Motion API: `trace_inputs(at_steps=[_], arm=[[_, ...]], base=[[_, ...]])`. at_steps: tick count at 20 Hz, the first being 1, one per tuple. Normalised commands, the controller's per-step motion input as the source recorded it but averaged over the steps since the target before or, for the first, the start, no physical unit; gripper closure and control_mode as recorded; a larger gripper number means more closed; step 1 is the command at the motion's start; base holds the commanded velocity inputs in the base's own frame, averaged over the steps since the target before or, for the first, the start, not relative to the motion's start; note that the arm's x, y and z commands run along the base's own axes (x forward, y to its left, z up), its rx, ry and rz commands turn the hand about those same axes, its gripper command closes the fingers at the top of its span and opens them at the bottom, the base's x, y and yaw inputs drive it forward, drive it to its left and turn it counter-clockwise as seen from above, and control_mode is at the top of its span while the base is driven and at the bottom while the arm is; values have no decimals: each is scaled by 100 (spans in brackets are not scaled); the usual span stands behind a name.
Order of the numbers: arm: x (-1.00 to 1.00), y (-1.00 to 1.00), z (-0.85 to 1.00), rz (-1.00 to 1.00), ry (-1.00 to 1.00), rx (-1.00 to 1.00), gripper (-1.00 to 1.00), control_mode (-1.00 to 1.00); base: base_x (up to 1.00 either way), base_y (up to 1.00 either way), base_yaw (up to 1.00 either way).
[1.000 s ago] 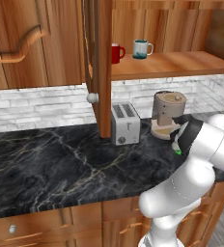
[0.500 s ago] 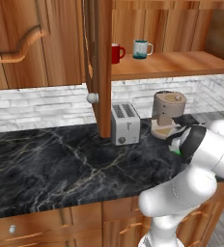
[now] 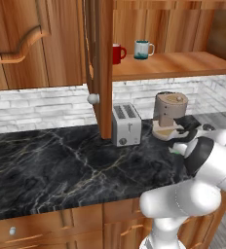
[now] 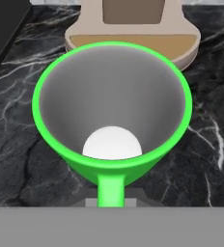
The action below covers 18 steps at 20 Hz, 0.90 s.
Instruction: Pick the mug on the counter and place it in the cabinet with the handle facing the right, like the mugs already inside.
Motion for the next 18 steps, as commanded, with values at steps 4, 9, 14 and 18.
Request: trace_inputs(at_steps=[4, 9, 14, 18], arm=[[-2, 0, 29, 6, 0, 0, 100, -100], [-6, 0, 28, 6, 1, 0, 100, -100], [-6, 1, 19, 6, 0, 1, 100, -100], [-4, 2, 15, 6, -2, 2, 100, -100]], base=[[0, 0, 0], [0, 0, 0], [0, 0, 0], [0, 0, 0]])
